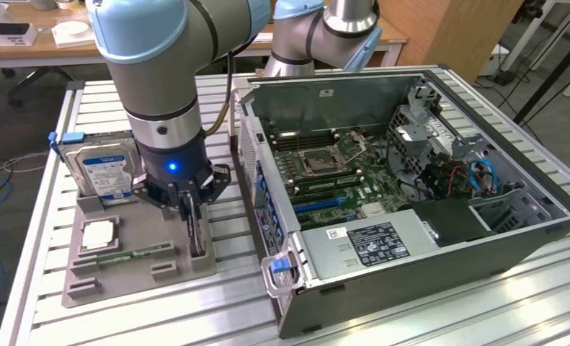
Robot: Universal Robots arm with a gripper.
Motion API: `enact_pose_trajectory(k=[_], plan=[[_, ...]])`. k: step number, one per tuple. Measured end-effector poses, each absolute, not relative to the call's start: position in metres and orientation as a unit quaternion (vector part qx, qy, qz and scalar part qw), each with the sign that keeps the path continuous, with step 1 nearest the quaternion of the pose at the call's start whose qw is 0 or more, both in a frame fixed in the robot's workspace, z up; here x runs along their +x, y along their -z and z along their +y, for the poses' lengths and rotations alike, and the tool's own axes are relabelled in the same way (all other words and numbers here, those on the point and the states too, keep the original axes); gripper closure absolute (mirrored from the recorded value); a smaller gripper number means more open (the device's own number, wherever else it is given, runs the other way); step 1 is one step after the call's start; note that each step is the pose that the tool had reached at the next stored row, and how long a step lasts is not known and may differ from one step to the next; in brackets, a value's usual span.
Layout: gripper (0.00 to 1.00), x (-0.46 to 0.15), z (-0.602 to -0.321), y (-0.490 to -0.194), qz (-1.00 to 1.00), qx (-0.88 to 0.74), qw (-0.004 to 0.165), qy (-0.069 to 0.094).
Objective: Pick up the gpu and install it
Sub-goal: 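Pick up the gpu and move the gpu toward the slot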
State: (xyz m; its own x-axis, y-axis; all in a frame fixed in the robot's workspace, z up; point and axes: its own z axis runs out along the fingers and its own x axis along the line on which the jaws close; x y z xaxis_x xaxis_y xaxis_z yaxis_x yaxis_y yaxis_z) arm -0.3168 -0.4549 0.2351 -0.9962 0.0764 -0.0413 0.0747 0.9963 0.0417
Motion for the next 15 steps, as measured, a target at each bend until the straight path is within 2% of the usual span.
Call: enact_pose_trajectory(k=[15], plan=[[0.73,-0.3168,-0.4549,-0.2351,0.999,0.038,0.021,-0.020]])
